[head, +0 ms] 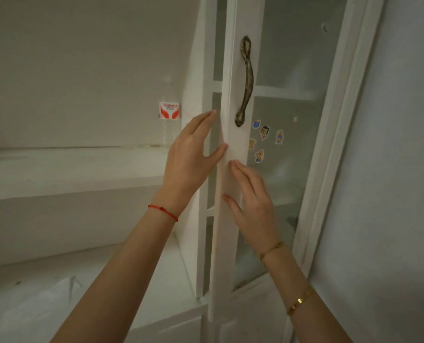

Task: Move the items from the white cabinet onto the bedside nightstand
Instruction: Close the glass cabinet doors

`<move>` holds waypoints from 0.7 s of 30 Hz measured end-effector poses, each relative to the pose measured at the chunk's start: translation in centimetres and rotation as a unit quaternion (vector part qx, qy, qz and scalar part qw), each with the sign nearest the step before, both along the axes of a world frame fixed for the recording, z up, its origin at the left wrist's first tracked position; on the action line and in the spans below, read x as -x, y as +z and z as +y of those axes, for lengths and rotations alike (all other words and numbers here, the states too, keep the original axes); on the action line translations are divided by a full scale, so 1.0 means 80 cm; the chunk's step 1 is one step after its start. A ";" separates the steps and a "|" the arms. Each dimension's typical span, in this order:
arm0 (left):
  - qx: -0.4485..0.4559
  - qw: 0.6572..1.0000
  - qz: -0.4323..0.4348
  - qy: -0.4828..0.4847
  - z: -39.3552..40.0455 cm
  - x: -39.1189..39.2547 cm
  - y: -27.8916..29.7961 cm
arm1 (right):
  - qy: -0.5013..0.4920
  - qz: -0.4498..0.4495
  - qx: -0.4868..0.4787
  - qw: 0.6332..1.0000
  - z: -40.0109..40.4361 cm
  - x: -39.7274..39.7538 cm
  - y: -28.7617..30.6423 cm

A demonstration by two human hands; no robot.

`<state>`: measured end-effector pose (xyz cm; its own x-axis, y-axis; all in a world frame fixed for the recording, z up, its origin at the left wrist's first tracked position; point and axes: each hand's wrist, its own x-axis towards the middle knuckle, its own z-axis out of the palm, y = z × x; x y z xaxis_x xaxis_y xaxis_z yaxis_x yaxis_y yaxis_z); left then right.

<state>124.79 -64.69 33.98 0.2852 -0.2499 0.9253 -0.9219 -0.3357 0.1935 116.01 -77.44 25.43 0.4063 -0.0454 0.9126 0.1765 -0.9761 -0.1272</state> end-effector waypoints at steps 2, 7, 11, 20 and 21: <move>0.003 1.000 0.006 -0.013 -0.002 -0.015 -0.002 | -0.013 0.002 0.000 1.000 0.003 -0.014 0.001; 0.031 0.998 0.018 -0.051 -0.004 -0.044 -0.009 | -0.030 0.007 -0.018 0.999 0.010 -0.035 0.002; 0.055 0.995 0.016 -0.082 -0.006 -0.057 -0.011 | -0.051 0.011 -0.012 0.999 0.011 -0.039 0.002; 0.058 0.993 0.033 -0.100 -0.011 -0.074 -0.010 | -0.070 0.007 -0.010 0.997 0.014 -0.056 0.005; 0.055 0.993 0.033 -0.097 -0.012 -0.077 -0.009 | -0.076 0.005 -0.008 0.997 0.014 -0.061 0.007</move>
